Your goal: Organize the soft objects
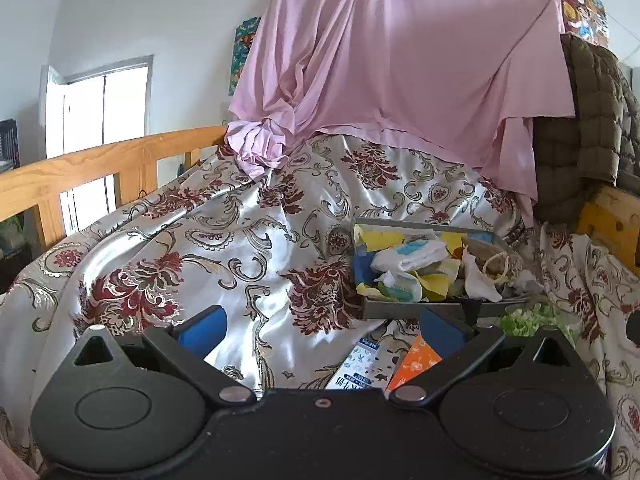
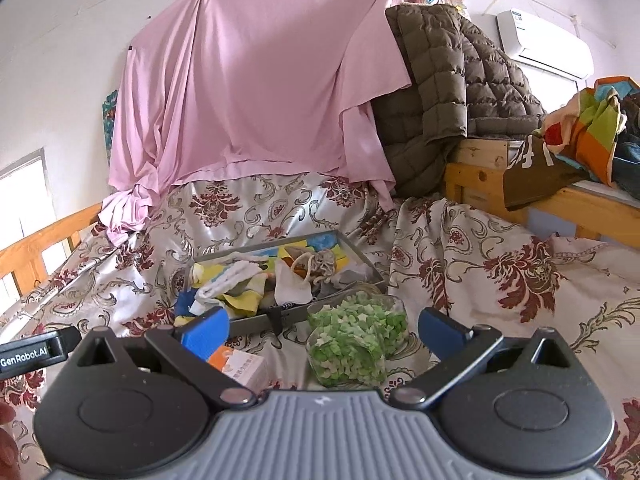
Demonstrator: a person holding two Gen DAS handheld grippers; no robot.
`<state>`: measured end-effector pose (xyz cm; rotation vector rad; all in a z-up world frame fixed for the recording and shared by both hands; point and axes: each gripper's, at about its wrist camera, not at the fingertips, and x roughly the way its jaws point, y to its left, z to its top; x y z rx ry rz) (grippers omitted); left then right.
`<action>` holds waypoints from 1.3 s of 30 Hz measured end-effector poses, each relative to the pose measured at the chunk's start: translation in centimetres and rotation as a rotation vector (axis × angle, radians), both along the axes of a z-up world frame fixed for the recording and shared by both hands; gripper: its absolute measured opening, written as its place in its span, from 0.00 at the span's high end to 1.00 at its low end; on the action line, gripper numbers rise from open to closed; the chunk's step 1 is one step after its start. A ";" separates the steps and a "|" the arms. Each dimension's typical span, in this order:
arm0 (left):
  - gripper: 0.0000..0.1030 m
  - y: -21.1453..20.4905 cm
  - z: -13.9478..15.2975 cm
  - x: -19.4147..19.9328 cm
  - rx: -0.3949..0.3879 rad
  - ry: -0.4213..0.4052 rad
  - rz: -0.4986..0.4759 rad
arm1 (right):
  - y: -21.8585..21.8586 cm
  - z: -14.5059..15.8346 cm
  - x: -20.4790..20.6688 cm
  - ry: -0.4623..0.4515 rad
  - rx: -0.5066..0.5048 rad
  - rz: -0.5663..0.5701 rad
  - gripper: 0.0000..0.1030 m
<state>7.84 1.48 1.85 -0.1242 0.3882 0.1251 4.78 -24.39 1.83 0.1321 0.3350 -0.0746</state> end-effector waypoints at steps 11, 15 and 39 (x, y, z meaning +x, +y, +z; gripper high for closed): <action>0.01 0.0 -1.4 -1.4 0.025 0.041 -0.004 | 0.9 -0.6 -0.8 0.042 -0.009 0.014 0.00; 0.01 -0.2 -1.7 -1.5 0.034 0.051 -0.013 | 1.2 -1.0 -1.0 0.066 -0.016 0.008 0.00; 0.01 -0.8 -3.1 -1.0 0.087 0.116 -0.013 | 2.4 -2.5 -0.1 0.181 -0.070 0.027 0.00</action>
